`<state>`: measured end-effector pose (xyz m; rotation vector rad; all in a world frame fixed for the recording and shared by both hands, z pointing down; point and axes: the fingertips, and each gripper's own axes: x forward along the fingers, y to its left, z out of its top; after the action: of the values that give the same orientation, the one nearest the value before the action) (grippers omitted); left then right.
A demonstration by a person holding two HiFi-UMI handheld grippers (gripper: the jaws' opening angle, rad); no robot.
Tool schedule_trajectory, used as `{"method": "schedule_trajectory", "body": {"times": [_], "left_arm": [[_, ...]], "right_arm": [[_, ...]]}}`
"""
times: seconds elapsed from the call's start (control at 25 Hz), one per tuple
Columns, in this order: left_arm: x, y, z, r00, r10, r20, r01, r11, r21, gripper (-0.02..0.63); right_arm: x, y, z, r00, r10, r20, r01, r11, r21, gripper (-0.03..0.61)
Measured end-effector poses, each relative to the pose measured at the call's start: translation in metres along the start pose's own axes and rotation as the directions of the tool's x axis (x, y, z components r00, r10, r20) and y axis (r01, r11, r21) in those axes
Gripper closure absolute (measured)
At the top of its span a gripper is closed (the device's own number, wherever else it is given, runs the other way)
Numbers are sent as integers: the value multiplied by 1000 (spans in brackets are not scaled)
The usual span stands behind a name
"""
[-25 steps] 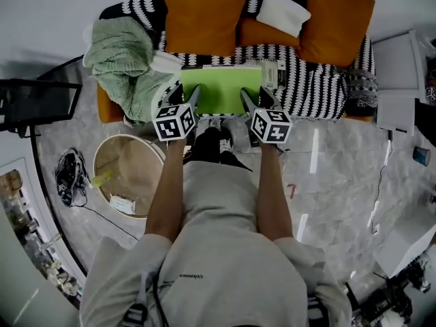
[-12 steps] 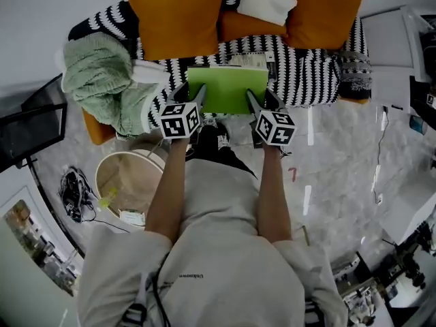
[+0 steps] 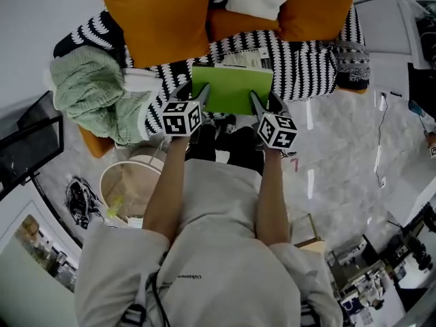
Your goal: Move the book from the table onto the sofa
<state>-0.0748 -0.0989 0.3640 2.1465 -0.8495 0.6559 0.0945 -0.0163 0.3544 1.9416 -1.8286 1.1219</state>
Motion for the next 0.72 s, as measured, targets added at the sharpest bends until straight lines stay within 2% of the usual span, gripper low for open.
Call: {"method": "schedule_trajectory", "body": {"times": [0.2,0.72], "left_arm": [[22,-9,-9,1000,5,-29,-6,1000,-16,399],[86,-38,-3,991,130,-28,-132,985,-110,399]], "right_arm": [[10,-24,-1,1000,7,-29,-8,1000,-12,357],[60,-97,32,979,143,-146,-155,985,-73,357]]}}
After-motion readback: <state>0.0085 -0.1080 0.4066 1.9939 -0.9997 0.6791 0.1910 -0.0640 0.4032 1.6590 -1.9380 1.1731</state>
